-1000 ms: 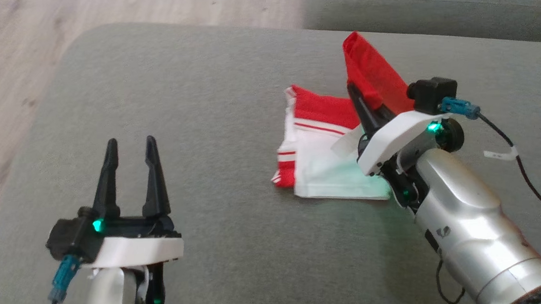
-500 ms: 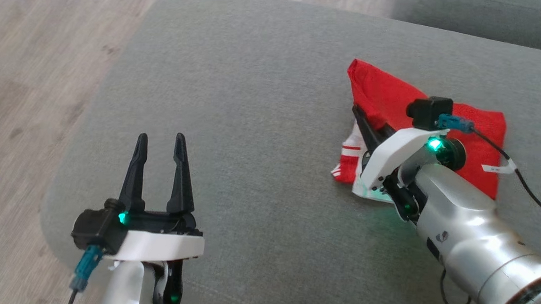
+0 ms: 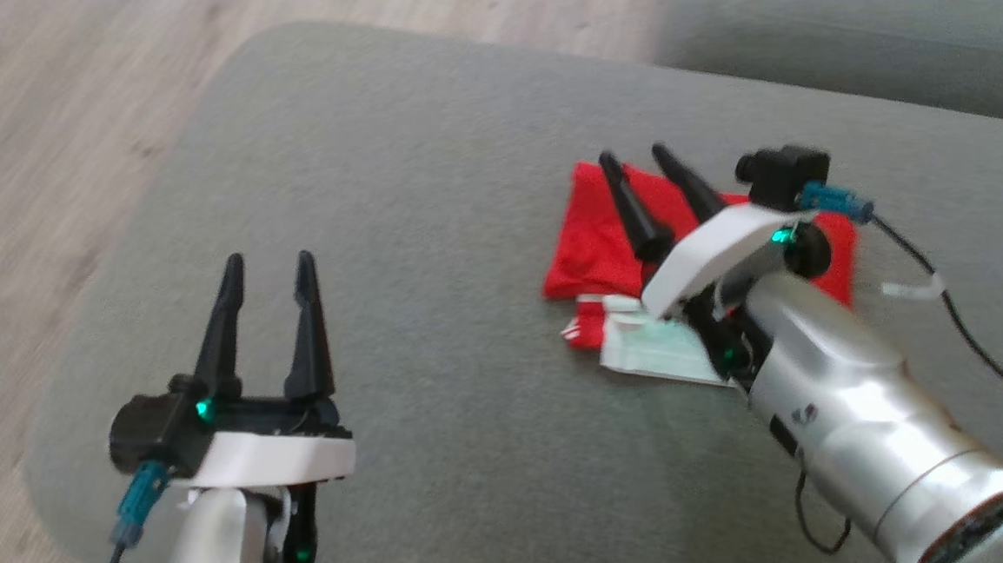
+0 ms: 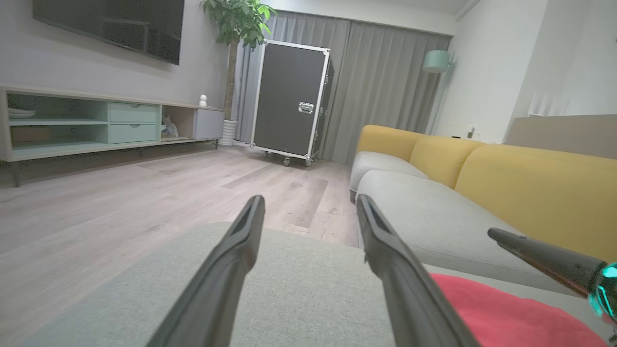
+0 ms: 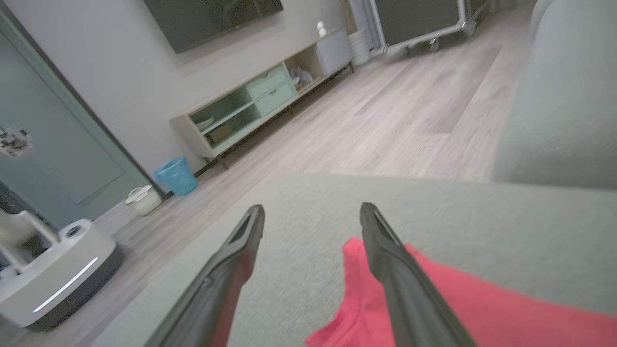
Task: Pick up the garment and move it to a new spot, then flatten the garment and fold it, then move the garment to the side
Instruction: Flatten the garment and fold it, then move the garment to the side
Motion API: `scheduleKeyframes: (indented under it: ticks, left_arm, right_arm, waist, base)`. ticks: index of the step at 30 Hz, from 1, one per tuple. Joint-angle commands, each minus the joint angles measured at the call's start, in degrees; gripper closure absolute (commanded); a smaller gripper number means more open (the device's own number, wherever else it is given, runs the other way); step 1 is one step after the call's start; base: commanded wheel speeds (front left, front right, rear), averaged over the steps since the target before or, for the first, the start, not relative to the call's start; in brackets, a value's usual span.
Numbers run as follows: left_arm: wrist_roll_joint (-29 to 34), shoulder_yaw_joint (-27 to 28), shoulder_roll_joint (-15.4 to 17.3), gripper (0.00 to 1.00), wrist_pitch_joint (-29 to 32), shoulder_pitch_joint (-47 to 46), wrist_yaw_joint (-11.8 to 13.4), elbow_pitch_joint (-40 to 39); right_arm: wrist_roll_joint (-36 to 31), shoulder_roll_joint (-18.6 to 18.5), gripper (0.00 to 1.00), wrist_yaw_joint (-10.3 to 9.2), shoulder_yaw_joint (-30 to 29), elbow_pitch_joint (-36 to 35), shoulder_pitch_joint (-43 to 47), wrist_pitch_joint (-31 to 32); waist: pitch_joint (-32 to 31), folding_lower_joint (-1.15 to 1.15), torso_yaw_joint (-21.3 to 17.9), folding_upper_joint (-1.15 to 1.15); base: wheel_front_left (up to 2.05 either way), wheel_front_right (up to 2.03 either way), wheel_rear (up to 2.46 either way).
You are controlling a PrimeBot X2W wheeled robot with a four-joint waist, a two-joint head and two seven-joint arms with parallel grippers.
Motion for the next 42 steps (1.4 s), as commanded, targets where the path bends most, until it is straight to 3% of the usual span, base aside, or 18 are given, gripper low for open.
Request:
scheduleKeyframes:
  ticks: [1,7,15,22,31,42]
  left_arm:
    - [0.49,2.49,0.46,0.0,-0.29,-1.21,0.24,-1.89]
    - [0.99,4.88,0.46,0.0,-0.29,0.62,0.14,-2.44]
    - [0.75,8.02,0.45,0.0,-0.29,2.63,0.08,-3.91]
    - [-0.19,9.6,0.44,0.0,-0.29,3.69,0.23,-4.89]
    - [-1.39,10.77,0.44,0.0,-0.29,6.06,0.81,-5.19]
    - [-2.04,10.62,0.44,0.0,-0.29,6.41,1.24,-5.56]
  right_arm:
    - [-1.28,1.04,0.0,-0.05,-0.67,-1.86,-2.33,-0.76]
    - [-13.37,0.59,0.0,-0.05,-11.38,-3.99,-0.74,-0.77]
    - [-29.71,-2.77,0.0,-0.05,-26.02,-13.98,8.43,-0.78]
    - [-39.89,-1.07,0.0,-0.05,-34.62,-24.5,18.1,-0.78]
    - [-43.07,0.97,0.0,-0.05,-37.17,-35.55,27.89,-0.78]
    - [-40.81,1.03,0.0,-0.05,-36.18,-37.5,30.04,-0.79]
  waist:
    - [-1.86,0.0,-2.91,0.0]
    - [-3.8,0.0,-9.75,0.0]
    - [-3.99,0.0,-18.5,0.0]
    - [-3.5,0.0,-23.84,0.0]
    - [-3.39,0.0,-26.35,0.0]
    - [-3.42,0.0,-26.08,0.0]
  base:
    - [0.0,0.0,0.0]
    - [0.0,0.0,0.0]
    - [0.0,0.0,0.0]
    - [0.0,0.0,0.0]
    - [0.0,0.0,0.0]
    - [0.0,0.0,0.0]
